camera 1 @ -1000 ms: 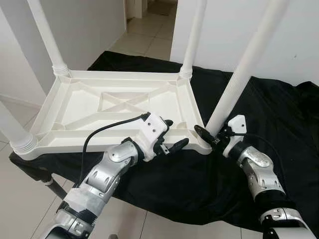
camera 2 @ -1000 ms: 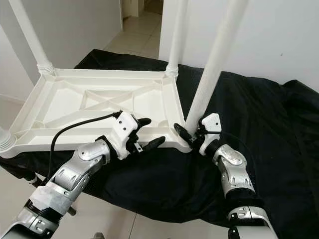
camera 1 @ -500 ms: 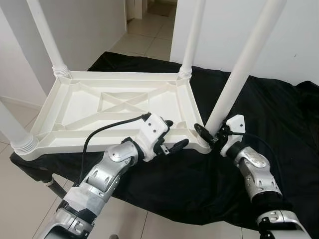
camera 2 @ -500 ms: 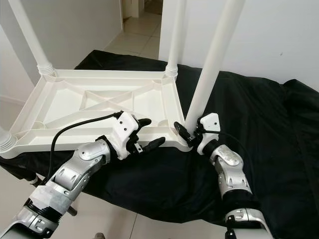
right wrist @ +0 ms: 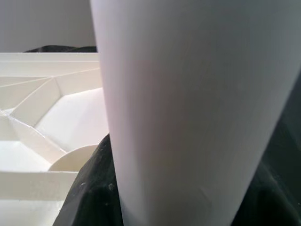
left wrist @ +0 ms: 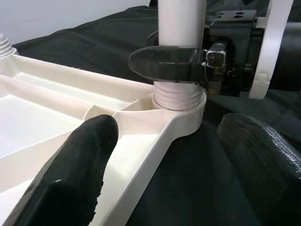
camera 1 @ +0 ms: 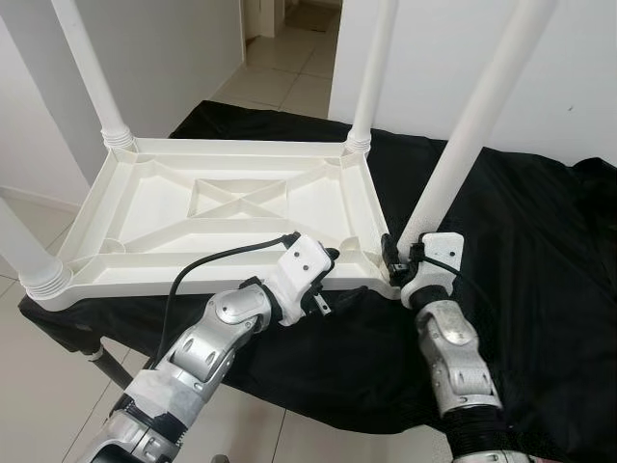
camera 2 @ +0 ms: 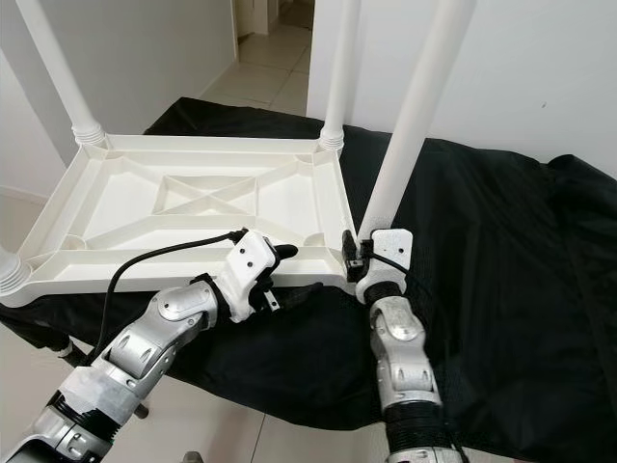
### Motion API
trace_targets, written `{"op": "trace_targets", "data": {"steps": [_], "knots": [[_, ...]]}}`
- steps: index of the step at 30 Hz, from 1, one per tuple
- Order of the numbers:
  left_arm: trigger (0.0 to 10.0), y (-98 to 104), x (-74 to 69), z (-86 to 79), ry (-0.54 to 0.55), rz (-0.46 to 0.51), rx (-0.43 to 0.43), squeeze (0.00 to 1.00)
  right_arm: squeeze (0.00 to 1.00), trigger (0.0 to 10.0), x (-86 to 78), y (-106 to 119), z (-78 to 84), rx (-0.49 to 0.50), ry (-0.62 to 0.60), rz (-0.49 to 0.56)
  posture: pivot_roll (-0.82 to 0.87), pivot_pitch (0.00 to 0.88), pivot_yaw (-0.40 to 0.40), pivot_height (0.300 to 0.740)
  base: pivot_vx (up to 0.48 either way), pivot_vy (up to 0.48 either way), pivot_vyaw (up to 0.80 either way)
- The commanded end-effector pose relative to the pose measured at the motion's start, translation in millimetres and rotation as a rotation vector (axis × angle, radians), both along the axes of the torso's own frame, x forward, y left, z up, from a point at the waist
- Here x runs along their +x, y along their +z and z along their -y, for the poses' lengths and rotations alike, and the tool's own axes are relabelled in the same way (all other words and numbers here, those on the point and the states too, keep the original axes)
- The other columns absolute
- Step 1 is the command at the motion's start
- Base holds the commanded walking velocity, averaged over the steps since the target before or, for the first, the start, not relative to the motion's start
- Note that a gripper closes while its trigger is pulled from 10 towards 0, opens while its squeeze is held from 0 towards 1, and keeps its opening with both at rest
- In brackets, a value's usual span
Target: Building children table
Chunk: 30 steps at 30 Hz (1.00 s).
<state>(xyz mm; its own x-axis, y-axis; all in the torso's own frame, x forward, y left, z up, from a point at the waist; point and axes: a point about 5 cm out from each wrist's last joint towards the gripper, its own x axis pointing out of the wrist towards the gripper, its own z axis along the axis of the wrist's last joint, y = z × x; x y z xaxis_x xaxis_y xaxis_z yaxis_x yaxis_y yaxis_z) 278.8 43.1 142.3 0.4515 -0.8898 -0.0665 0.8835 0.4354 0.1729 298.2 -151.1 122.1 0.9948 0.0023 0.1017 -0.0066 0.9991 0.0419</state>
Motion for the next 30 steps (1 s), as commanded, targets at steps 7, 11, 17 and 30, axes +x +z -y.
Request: {"op": "trace_targets", "data": {"steps": [7, 11, 17, 30], "knots": [[10.0, 3.8, -4.6, 6.5, -0.121, 0.002, 0.012, 0.00, 0.00, 10.0, -9.3, -17.2, -7.2, 0.079, -0.134, -0.100, -0.05, 0.000, -0.008, 0.740, 0.000, 0.000, 0.00], [10.0, 5.4, -3.3, 5.4, -0.118, 0.008, 0.014, 0.00, 0.00, 10.0, -9.2, -11.1, -9.1, 0.098, -0.122, -0.071, -0.04, 0.000, -0.011, 0.740, 0.000, 0.000, 0.00], [10.0, 6.1, -2.6, 4.1, -0.113, 0.009, 0.013, 0.00, 0.00, 10.0, -9.4, -7.5, -10.9, 0.106, -0.114, -0.051, -0.04, 0.000, -0.013, 0.740, 0.000, 0.000, 0.00], [10.0, 8.1, -0.2, -3.1, -0.078, 0.017, 0.011, 0.00, 1.00, 10.0, -8.1, 5.3, 9.0, 0.052, 0.041, 0.047, -0.03, 0.000, -0.038, 0.740, 0.000, 0.000, 0.00]]}}
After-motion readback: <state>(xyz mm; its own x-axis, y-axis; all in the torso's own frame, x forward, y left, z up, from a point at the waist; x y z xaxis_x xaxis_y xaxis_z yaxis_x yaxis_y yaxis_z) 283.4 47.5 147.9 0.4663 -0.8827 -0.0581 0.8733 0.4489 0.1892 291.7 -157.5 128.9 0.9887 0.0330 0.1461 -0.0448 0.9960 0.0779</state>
